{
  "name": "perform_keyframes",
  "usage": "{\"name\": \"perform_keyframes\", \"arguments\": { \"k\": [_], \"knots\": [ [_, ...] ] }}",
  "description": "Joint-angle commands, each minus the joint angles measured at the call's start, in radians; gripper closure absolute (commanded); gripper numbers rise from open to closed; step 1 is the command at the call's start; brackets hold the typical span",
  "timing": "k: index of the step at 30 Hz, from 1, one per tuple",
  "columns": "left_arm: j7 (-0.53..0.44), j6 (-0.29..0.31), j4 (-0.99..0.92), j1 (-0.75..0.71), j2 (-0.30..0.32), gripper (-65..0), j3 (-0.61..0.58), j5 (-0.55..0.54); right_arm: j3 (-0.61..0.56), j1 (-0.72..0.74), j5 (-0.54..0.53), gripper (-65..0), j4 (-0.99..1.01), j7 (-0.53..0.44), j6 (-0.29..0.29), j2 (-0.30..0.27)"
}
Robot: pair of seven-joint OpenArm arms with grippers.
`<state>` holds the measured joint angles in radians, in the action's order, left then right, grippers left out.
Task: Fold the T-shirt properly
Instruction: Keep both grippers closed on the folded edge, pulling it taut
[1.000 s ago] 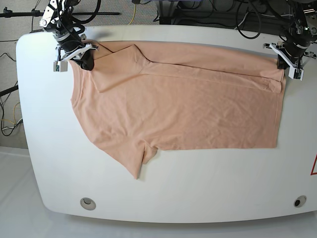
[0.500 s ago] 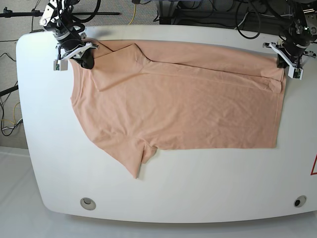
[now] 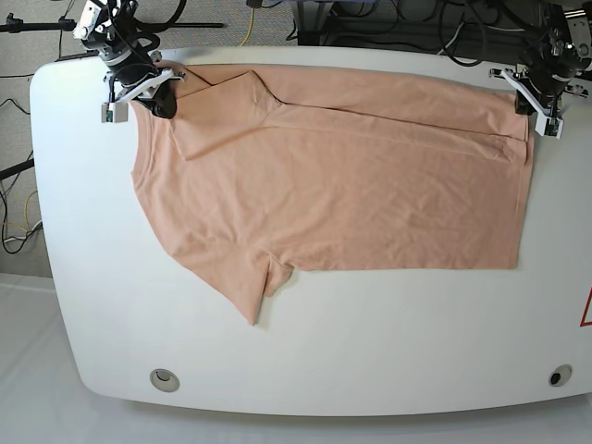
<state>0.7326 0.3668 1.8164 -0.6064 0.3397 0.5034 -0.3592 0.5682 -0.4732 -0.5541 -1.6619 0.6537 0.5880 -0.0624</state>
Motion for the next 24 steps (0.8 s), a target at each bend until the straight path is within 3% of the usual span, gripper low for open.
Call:
{"name": "perform_keyframes", "arguments": {
  "k": [1,24],
  "knots": [
    [-0.016,-0.005,0.012,-0.004,0.017,-0.2,0.013,-0.004,0.003,-0.011,0.011,0.0,-0.012,0.006,0.001,-0.006],
    [-0.016,0.001,0.03,0.004,0.016,-0.5,0.014,0.0,-0.007,-0.014,0.014,-0.8,-0.044,0.005,-0.001,-0.005]
  ]
}}
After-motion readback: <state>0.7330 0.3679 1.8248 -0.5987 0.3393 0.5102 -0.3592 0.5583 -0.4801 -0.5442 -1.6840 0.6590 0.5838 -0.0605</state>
